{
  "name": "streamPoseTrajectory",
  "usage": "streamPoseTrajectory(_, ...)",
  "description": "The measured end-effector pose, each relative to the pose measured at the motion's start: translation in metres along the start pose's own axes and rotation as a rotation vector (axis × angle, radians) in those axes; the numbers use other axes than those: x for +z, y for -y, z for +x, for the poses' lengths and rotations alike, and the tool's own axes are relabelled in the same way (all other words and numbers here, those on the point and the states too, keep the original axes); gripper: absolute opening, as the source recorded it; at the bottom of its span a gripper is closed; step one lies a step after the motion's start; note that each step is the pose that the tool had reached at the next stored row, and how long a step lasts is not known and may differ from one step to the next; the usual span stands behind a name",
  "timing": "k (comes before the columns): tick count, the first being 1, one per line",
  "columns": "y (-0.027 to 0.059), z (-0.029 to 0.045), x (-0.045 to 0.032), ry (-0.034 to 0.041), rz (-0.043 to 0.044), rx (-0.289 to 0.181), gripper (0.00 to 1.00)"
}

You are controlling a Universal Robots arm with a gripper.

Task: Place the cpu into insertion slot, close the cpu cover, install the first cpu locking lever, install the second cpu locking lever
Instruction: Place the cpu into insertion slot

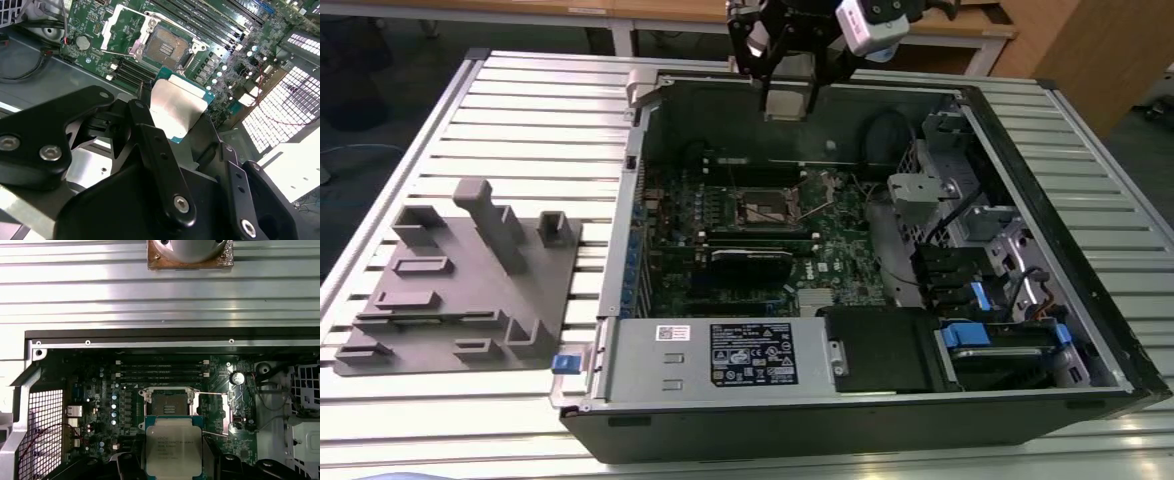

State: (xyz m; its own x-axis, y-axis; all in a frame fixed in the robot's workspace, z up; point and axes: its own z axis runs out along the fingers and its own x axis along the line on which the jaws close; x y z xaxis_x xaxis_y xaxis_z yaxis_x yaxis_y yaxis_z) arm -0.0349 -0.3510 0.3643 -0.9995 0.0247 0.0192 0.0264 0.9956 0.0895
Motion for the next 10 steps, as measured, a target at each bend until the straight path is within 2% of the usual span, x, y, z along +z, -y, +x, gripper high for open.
streamPoseTrajectory(7,0.0006,-0.0001,0.0071,-0.0001,0.0003,0.000,0.54)
streamPoseTrajectory(10,0.0008,-0.0001,0.0088,-0.0001,0.0031,0.000,0.54)
